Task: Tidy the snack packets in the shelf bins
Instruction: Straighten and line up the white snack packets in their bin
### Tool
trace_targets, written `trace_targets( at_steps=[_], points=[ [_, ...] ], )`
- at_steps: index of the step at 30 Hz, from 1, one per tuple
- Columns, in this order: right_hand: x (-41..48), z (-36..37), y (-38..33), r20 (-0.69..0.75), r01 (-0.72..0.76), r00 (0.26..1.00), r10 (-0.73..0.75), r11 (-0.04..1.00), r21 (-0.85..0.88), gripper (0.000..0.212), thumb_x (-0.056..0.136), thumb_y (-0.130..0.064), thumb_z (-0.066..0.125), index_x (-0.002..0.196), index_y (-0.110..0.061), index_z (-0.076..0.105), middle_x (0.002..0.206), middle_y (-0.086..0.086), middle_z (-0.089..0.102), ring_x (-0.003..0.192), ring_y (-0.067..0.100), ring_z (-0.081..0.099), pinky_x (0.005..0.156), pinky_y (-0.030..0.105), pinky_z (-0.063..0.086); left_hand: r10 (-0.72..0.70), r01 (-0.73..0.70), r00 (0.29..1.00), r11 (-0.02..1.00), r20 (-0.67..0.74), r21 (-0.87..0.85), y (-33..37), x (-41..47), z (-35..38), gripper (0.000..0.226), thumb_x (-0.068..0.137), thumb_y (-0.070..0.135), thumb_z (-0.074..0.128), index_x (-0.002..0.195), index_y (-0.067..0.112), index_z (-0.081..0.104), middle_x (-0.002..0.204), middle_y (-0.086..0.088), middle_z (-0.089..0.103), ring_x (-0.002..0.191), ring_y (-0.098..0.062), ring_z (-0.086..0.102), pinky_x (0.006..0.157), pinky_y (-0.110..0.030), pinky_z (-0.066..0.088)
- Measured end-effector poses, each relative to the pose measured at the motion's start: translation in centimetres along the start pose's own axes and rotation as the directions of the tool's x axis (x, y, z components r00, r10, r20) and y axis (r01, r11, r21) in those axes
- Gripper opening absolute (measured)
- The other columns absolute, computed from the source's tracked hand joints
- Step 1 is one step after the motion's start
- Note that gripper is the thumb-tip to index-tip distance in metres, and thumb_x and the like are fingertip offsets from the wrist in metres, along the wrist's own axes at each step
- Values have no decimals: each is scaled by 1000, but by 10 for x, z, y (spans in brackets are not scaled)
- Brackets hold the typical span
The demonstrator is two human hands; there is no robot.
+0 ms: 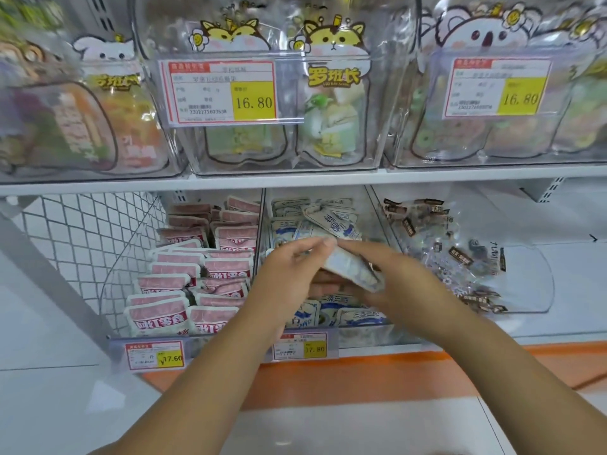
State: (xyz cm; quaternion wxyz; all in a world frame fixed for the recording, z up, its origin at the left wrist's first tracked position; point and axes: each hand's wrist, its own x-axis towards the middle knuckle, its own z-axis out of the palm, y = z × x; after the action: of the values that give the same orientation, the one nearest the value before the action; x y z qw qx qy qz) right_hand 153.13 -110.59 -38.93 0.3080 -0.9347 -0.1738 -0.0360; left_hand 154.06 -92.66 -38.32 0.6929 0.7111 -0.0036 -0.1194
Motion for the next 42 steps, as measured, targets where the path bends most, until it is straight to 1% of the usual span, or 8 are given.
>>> trace_targets(
  at_steps=[2,6,13,26,29,33,37,42],
  points=[
    [1,-8,0,-93,-98,989,117,976,195,39,89,-26,65,114,-53,51,91,-13,69,66,-1,60,59,22,50,122,-119,992,986,-19,118,5,0,1,32,97,40,48,117,19,62,93,2,74,81,-11,71,74,-32,60],
    [3,-28,4,-52,-189,967,250,838,512,22,91,-28,61,112,-36,61,94,-13,72,79,5,68,70,19,52,499,-338,866,563,16,754,1,15,-7,40,95,38,51,134,29,49,121,13,61,103,-2,57,93,-23,46],
    [6,-42,17,-169,-170,918,360,739,652,15,90,-11,61,100,-22,64,83,0,73,62,5,66,54,14,48,237,-297,943,292,232,909,-24,46,12,48,95,52,44,136,27,43,128,9,55,121,-16,47,107,-39,32],
    [16,-31,20,-57,-197,934,352,643,740,33,88,-4,62,116,-20,53,105,-1,72,96,13,69,81,29,58,302,-284,952,819,46,498,-10,38,1,25,94,40,53,104,19,65,102,-1,67,88,-17,62,67,-25,43],
    [15,-33,14,-228,-185,942,248,947,263,60,78,-22,75,128,-32,43,113,-11,56,103,5,56,83,23,47,460,-406,885,682,74,608,-5,33,-5,20,99,32,46,87,17,52,74,-5,62,65,-20,57,57,-36,44],
    [20,-30,-3,-223,34,975,-26,999,34,39,79,-24,73,108,-42,54,97,-19,56,98,5,40,80,14,36,696,-569,702,424,148,705,4,28,-2,9,97,24,54,90,24,60,77,15,57,70,-6,53,62,-22,44],
    [25,-39,11,-361,-133,912,194,973,187,16,82,-23,71,93,-27,60,92,-6,64,84,14,56,71,28,48,434,-322,900,587,47,743,-3,38,0,42,97,39,49,137,29,45,134,10,53,123,-8,47,104,-28,39],
    [23,-44,16,-393,-111,874,287,904,413,22,80,-18,74,83,-31,57,76,-22,66,68,-13,61,57,4,43,211,-330,934,201,289,922,-22,49,9,48,101,44,33,147,33,29,153,15,29,138,-12,26,108,-37,17]
  ],
)
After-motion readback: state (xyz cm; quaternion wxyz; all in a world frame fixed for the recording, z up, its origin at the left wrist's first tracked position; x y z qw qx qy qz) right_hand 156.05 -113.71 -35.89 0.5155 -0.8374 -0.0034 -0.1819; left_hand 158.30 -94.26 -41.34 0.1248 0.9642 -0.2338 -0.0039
